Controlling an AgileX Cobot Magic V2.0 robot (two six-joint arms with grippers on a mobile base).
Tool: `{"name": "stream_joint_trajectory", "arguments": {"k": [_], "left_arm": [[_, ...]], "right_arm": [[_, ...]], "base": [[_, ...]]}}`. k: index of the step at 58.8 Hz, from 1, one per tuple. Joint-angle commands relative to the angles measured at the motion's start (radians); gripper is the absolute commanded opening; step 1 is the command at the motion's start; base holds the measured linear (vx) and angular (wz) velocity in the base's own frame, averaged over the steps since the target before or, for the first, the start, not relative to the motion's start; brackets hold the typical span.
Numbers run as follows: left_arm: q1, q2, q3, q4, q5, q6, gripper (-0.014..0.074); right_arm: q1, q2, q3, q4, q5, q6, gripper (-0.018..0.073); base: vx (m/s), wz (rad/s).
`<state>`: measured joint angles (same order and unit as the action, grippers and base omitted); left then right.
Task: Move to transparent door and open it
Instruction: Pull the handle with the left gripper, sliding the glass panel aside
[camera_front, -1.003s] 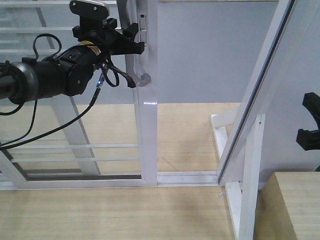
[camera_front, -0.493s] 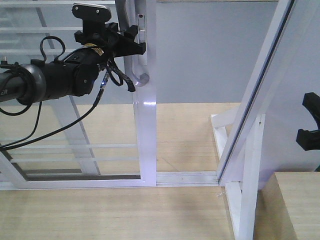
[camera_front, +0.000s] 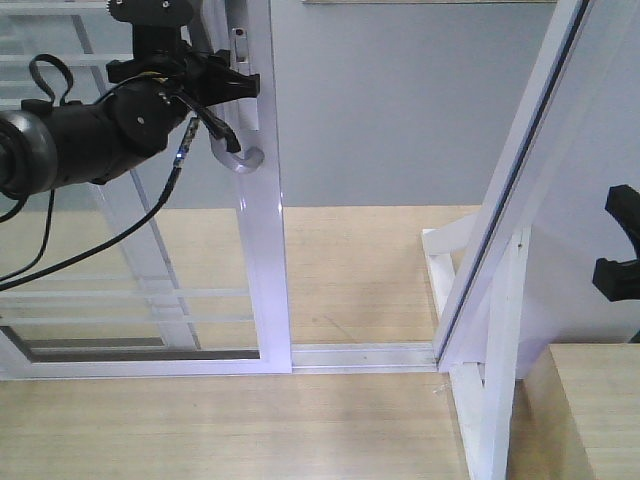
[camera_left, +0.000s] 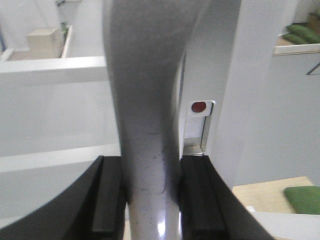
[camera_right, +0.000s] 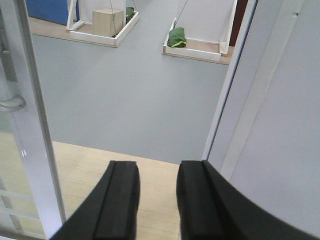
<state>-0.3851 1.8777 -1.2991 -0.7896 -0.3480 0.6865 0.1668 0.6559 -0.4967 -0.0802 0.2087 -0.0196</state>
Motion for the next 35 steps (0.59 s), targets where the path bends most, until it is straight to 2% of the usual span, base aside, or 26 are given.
{"name": "stream_joint_trajectory", "arguments": {"k": [1,7,13,17,35], "left_arm": [[0.066,-0.095,-0.036,-0.227,-0.224,0.19,0.0339],[0.087,-0.112,-0.021,-0.376,-0.248,0.374,0.0344],[0.103,-0.137,0.02,-0.471,-0.316,0.462,0.0343],[0.119,-0.152,0.051,-0.487,-0.323,0.482,0.0343],[0.178,-0.272,0.198,-0.483,-0.306,0.481,0.0342]], "right_arm": [[-0.006,-0.005,-0.029,-0.009,-0.086,-0.008,0.0284],[-0.006,-0.005,-0.029,-0.009,-0.085,-0.008,0.0284],[-0.006,-0.005,-0.029,-0.009,-0.085,-0.008,0.0284],[-0.006,-0.005,-0.029,-0.009,-0.081,-0.008,0.0284],[-0.006,-0.005,-0.029,-0.009,-0.057,-0.008,0.0284]], "base": [[0.0,0.0],[0.0,0.0],[0.0,0.0],[0.0,0.0],[0.0,0.0]]}}
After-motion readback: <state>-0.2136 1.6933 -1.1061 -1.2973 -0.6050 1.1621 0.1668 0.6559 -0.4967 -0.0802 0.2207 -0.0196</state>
